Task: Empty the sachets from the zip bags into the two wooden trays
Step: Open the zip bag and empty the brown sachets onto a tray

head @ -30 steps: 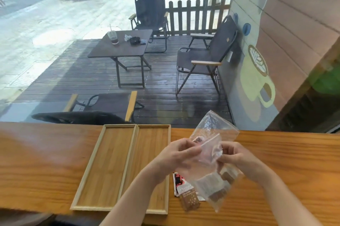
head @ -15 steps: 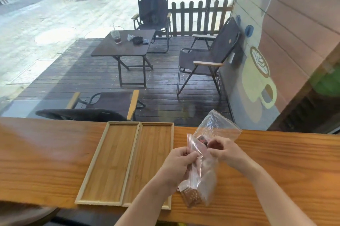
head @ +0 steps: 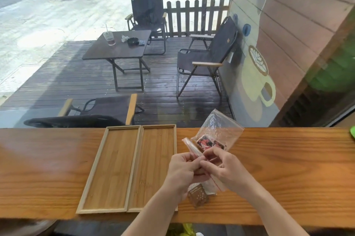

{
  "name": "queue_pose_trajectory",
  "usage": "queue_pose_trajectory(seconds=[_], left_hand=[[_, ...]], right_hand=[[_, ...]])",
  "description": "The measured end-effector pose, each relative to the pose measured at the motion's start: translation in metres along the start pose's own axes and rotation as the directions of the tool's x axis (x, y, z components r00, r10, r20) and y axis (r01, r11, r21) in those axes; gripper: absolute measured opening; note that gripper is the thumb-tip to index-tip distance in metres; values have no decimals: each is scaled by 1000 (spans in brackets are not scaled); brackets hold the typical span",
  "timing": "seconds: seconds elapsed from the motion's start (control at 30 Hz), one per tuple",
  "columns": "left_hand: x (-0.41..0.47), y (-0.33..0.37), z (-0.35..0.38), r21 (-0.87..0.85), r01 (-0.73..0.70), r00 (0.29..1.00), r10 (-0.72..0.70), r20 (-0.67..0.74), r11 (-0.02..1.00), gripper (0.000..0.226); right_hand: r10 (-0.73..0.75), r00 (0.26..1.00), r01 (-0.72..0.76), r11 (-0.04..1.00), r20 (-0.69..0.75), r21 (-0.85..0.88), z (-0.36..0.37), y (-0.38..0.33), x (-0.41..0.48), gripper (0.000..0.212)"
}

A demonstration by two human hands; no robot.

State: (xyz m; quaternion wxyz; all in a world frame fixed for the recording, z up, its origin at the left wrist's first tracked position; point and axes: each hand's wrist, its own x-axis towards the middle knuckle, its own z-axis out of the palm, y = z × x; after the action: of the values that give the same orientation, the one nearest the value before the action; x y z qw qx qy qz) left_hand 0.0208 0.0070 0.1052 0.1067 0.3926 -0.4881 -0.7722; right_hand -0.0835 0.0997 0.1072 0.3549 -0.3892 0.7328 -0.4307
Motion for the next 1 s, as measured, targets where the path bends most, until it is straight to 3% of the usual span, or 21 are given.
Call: queue_pose_trajectory(seconds=[0.07, 0.27, 0.5, 0.67, 0.93, 1.0], left_hand=[[-2, 0, 1, 29, -35, 999, 35, -21, 999, 13], [-6, 3, 8, 75, -103, 993, 107, -42, 992, 16], [-5, 3, 17, 60, -184, 983, 184, 7, 981, 24], [1, -2, 13, 152, -191, 981, 188, 38, 970, 27], [4, -10, 12, 307, -275, 951, 304, -49, 911, 36], [2, -11, 11, 389, -284, 950, 311, -6, 876, 40]], right_hand=[[-30, 999, 28, 998, -23, -54, 3, 0, -5, 6], [-80, 992, 66, 987, -94, -146, 9, 3, -16, 19], [-8, 981, 22, 998, -195, 67, 9, 6, -20, 2], [59, 987, -31, 982, -148, 186, 4, 11, -23, 17], [148, 987, -150, 988, 67, 27, -5, 15, -33, 9], [149, 987, -149, 989, 55, -11, -5, 17, -34, 10]])
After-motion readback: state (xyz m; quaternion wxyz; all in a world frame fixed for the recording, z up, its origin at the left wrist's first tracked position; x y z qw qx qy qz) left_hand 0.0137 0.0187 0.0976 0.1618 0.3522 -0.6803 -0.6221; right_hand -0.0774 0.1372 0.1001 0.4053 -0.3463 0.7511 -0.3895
